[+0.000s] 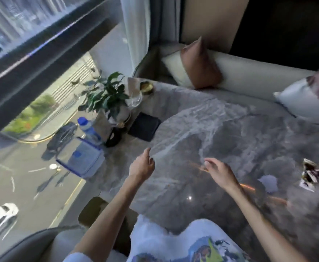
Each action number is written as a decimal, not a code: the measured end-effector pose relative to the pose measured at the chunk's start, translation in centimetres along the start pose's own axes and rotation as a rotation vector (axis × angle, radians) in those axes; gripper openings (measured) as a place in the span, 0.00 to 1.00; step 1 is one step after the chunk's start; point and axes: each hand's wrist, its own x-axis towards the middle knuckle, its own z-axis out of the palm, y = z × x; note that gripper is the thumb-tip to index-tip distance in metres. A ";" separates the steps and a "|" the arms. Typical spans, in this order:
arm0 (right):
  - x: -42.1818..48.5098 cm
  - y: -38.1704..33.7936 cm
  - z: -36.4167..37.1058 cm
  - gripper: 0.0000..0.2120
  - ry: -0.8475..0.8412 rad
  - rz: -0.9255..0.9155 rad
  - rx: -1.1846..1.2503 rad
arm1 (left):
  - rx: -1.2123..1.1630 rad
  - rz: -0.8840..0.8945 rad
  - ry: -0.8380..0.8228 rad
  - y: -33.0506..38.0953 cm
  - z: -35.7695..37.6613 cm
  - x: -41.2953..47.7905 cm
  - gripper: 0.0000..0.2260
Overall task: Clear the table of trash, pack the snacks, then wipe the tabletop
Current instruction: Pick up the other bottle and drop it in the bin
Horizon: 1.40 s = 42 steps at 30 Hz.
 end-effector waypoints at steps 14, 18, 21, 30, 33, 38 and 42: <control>12.5 -9.7 7.4 0.12 -0.027 0.056 0.098 | -0.142 -0.114 -0.016 -3.9 -7.3 16.2 0.15; 13.5 -10.8 8.5 0.12 0.013 0.111 0.108 | -0.055 -0.054 -0.089 -5.0 -6.8 19.3 0.15; 12.0 -9.7 7.2 0.12 0.107 0.175 0.057 | 0.024 0.058 -0.172 -3.4 -5.0 21.1 0.14; -3.5 0.4 -4.2 0.13 0.499 0.548 0.055 | 0.078 0.489 -0.434 13.4 5.9 16.4 0.14; -9.9 4.0 -8.2 0.13 0.621 0.655 0.132 | 0.095 0.630 -0.485 19.3 9.0 12.0 0.14; -20.2 12.9 -13.7 0.14 0.813 0.750 0.234 | 0.146 0.878 -0.578 30.0 14.9 3.1 0.14; -24.2 22.4 -16.6 0.15 0.882 0.787 0.408 | 0.160 0.968 -0.591 37.4 21.6 -3.7 0.14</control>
